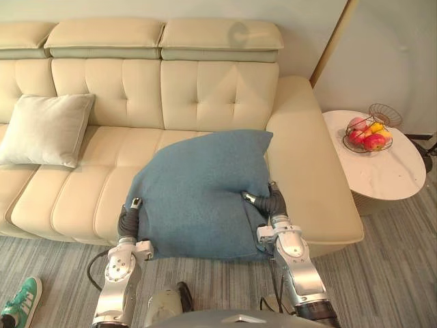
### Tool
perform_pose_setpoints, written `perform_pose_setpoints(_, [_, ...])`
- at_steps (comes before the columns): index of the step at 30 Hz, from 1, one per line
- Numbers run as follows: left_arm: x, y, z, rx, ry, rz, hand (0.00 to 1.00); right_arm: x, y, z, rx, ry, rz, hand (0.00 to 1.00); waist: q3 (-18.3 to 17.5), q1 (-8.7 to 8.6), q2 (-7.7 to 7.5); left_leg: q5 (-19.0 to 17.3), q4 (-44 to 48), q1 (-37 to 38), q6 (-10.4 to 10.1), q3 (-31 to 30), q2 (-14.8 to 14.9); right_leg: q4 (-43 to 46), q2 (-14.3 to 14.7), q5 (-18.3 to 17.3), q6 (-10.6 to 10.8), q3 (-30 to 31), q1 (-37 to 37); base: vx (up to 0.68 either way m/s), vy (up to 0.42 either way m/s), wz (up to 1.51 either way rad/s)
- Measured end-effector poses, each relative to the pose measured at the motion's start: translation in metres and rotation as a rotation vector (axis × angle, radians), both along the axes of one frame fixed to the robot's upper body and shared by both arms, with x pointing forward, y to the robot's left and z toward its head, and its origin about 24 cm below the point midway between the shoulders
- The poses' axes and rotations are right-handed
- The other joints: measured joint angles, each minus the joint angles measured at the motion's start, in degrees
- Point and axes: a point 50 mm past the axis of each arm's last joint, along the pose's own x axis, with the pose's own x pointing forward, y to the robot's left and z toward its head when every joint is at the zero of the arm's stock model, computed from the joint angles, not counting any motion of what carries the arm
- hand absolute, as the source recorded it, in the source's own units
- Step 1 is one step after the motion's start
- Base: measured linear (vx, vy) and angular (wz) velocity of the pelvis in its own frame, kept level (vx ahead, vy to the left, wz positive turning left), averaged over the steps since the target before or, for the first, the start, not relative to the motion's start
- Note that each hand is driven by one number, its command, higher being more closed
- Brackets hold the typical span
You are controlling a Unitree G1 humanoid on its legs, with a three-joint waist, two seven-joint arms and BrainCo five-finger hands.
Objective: Pick up cushions and gather them together orderly.
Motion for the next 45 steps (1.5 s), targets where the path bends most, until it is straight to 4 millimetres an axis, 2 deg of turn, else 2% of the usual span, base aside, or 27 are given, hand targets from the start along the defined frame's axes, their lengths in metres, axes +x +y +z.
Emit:
perform_pose_setpoints(2, [0.001,-0.001,0.0,-0.003,-0.001,-0.004,1.0,0.004,-0.001,0.004,-0.009,-0.018,0.005,1.0,0.3,-0.03,-0.13,0.4,-2.4,1.0,0.8,1.2,-0.7,-6.6,4.5,0.0,-0.8,-4.0,-1.3,0.12,0.052,-0.03])
perform_pose_setpoints(3, [0.001,-0.003,0.001,-0.002,-0.003,-0.012,1.0,0.004,-0.003,0.005,-0.022,-0.023,0.007,1.0,1.1,-0.38,1.19,0.6,-4.5,2.1,0.6,1.2,-1.0,-12.3,6.7,1.4,-1.2,-5.6,-1.1,0.15,0.037,0.13])
perform_pose_setpoints(5, [0.002,-0.007,0.002,-0.002,-0.009,-0.028,1.0,0.003,-0.007,0.005,-0.04,-0.02,0.006,1.0,1.1,-1.42,1.47,1.1,-6.6,3.0,-0.2,0.1,-2.8,-16.9,7.3,3.5,-2.4,-3.9,-0.8,0.21,-0.028,0.48])
perform_pose_setpoints(7, [0.004,-0.014,0.002,-0.013,-0.013,-0.053,1.0,-0.001,-0.015,0.002,-0.057,-0.005,-0.011,1.0,1.2,-2.52,1.71,0.5,-4.2,2.9,-0.5,-2.1,-3.3,-16.7,7.4,6.2,-4.3,-2.4,0.3,0.26,-0.122,0.66])
perform_pose_setpoints(9, [0.004,-0.023,0.001,-0.026,-0.01,-0.081,1.0,-0.008,-0.023,-0.001,-0.071,0.008,-0.032,1.0,0.9,-2.4,3.56,-1.7,-0.5,2.0,-2.3,-4.2,-0.9,-16.1,8.7,6.1,-4.7,-4.6,1.9,0.31,-0.154,0.43])
perform_pose_setpoints(10, [0.004,-0.024,0.002,-0.031,-0.012,-0.083,1.0,-0.014,-0.023,0.005,-0.066,-0.017,-0.036,1.0,1.2,-1.74,3.99,-1.6,4.5,0.8,-2.4,-4.0,1.4,-16.3,9.8,5.4,-5.6,-5.8,3.3,0.34,-0.16,0.22])
perform_pose_setpoints(12, [0.004,-0.025,0.002,-0.044,-0.012,-0.078,1.0,-0.018,-0.023,0.014,-0.063,-0.051,-0.036,1.0,1.3,-1.14,4.22,-0.9,13.7,-2.6,-1.8,-4.0,4.3,-16.5,11.0,4.9,-6.4,-6.4,4.7,0.3,-0.13,0.02])
perform_pose_setpoints(13, [0.005,-0.028,0.001,-0.058,-0.011,-0.077,1.0,-0.023,-0.024,0.023,-0.063,-0.088,-0.04,1.0,1.4,-0.49,4.13,0.7,21.9,-5.2,-2.0,-4.2,6.8,-17.4,11.5,4.3,-7.2,-6.0,7.2,0.3,-0.057,-0.25])
perform_pose_setpoints(14, [0.005,-0.031,0.002,-0.065,-0.014,-0.083,1.0,-0.025,-0.024,0.031,-0.059,-0.119,-0.044,1.0,1.5,0.24,4.04,-0.1,24.6,-6.3,-2.1,-4.4,7.8,-17.9,11.5,4.3,-7.2,-5.2,8.6,0.32,-0.029,-0.37])
perform_pose_setpoints(16, [0.007,-0.036,0.005,-0.08,-0.03,-0.088,1.0,-0.027,-0.025,0.04,-0.054,-0.163,-0.049,1.0,1.4,0.44,4.12,-1.1,23.9,-6.5,-2.4,-4.9,8.8,-18.8,11.2,4.3,-7.2,-4.0,9.9,0.21,0.032,-0.39])
perform_pose_setpoints(18, [0.013,-0.038,0.023,-0.082,-0.114,-0.095,1.0,-0.028,-0.026,0.051,-0.047,-0.223,-0.068,1.0,1.4,0.82,4.16,-1.3,13.9,-6.2,-3.3,-7.3,9.8,-19.7,10.7,4.3,-7.2,-2.2,10.2,0.14,0.13,-0.47])
perform_pose_setpoints(19, [0.015,-0.038,0.026,-0.082,-0.126,-0.098,1.0,-0.028,-0.027,0.051,-0.048,-0.223,-0.075,1.0,1.3,0.95,4.31,-1.1,10.4,-5.7,-3.7,-8.3,9.7,-19.7,10.6,4.2,-7.0,-1.8,10.2,0.08,0.198,-0.52])
perform_pose_setpoints(20, [0.017,-0.04,0.028,-0.082,-0.136,-0.107,1.0,-0.029,-0.03,0.05,-0.051,-0.221,-0.09,1.0,0.7,1.26,5.09,2.5,1.9,-3.6,-5.6,-11.5,9.4,-19.5,11.0,3.3,-4.4,-0.2,9.9,0.09,0.296,-0.57])
perform_pose_setpoints(21, [0.017,-0.042,0.027,-0.087,-0.132,-0.11,1.0,-0.029,-0.032,0.05,-0.056,-0.22,-0.097,1.0,0.3,1.51,6.18,5.8,-1.1,-2.7,-5.7,-12.9,9.7,-19.2,11.9,3.1,-3.0,0.9,9.5,0.07,0.296,-0.65])
perform_pose_setpoints(22, [0.016,-0.043,0.026,-0.089,-0.128,-0.111,1.0,-0.028,-0.032,0.049,-0.055,-0.216,-0.102,1.0,0.1,1.73,6.58,5.9,-1.9,-2.5,-9.4,-13.5,9.9,-18.9,12.2,3.0,-2.3,1.5,9.0,0.07,0.309,-0.53])
perform_pose_setpoints(24, [0.014,-0.041,0.022,-0.075,-0.109,-0.115,1.0,-0.032,-0.03,0.041,-0.032,-0.178,-0.124,1.0,-0.4,1.67,4.0,5.6,-2.2,-1.7,-8.3,-9.9,7.5,-19.6,9.9,4.2,-0.2,5.6,7.8,0.05,0.247,-0.51])
perform_pose_setpoints(27, [0.011,-0.035,0.02,-0.049,-0.095,-0.118,1.0,-0.028,-0.026,0.034,-0.02,-0.152,-0.122,1.0,-0.7,1.79,2.08,4.3,-1.5,-1.9,-6.2,-4.9,6.0,-25.5,8.6,8.9,1.8,10.7,7.5,-0.02,0.24,-0.68])
perform_pose_setpoints(30, [0.012,-0.034,0.019,-0.037,-0.091,-0.121,1.0,-0.021,-0.024,0.029,-0.018,-0.134,-0.121,1.0,-0.8,1.65,1.44,3.4,-1.3,-2.2,-5.3,-1.9,5.3,-28.8,7.9,11.4,2.6,14.1,7.0,-0.09,0.145,-0.54])
perform_pose_setpoints(32, [0.013,-0.034,0.019,-0.028,-0.09,-0.121,1.0,-0.018,-0.024,0.026,-0.037,-0.123,-0.122,1.0,-0.8,1.62,1.44,2.7,-0.3,-2.8,-5.2,-0.9,5.3,-29.8,7.8,11.9,2.6,15.2,6.6,-0.09,0.075,-0.33])
perform_pose_setpoints(34, [0.019,-0.034,0.024,0.007,-0.111,-0.12,1.0,-0.017,-0.024,0.026,-0.04,-0.126,-0.132,1.0,-0.7,1.55,1.34,2.6,0.6,-4.5,-5.0,-0.9,5.4,-30.3,7.8,12.7,2.5,15.4,5.3,-0.07,0.023,-0.06])
perform_pose_setpoints(37, [0.029,-0.034,0.034,0.041,-0.153,-0.072,1.0,-0.003,-0.019,0.026,-0.026,-0.133,-0.162,1.0,-0.6,1.68,1.33,2.8,1.4,-6.4,-4.8,-1.0,5.5,-30.4,7.8,13.8,3.1,15.5,3.8,-0.07,-0.006,-0.03])
perform_pose_setpoints(41, [0.055,-0.035,0.066,0.091,-0.282,0.028,1.0,0.017,-0.005,0.055,-0.008,-0.264,-0.197,1.0,1.3,2.58,1.53,3.4,3.8,-11.7,-4.0,-2.3,5.8,-28.8,7.9,14.9,3.5,14.7,-0.4,-0.11,-0.023,0.11])
perform_pose_setpoints(43, [0.069,-0.035,0.088,0.096,-0.362,0.068,1.0,0.03,0.002,0.079,-0.011,-0.366,-0.208,1.0,3.9,3.29,1.56,3.8,4.4,-13.5,-3.7,-2.8,5.8,-26.9,7.7,14.8,3.4,14.4,-2.5,-0.14,-0.005,0.17])
perform_pose_setpoints(44, [0.081,-0.036,0.11,0.113,-0.446,0.115,1.0,0.04,0.007,0.103,0.005,-0.461,-0.235,1.0,4.8,3.85,1.61,4.7,4.4,-16.4,-3.4,-3.0,5.3,-24.8,7.1,14.7,3.4,14.2,-6.2,-0.18,-0.006,0.17])
perform_pose_setpoints(45, [0.084,-0.036,0.118,0.121,-0.476,0.132,1.0,0.044,0.009,0.112,0.002,-0.495,-0.248,1.0,4.9,4.01,1.65,4.9,4.4,-17.7,-3.6,-3.1,5.1,-24.3,6.9,14.6,3.2,14.0,-7.6,-0.22,-0.021,0.32])
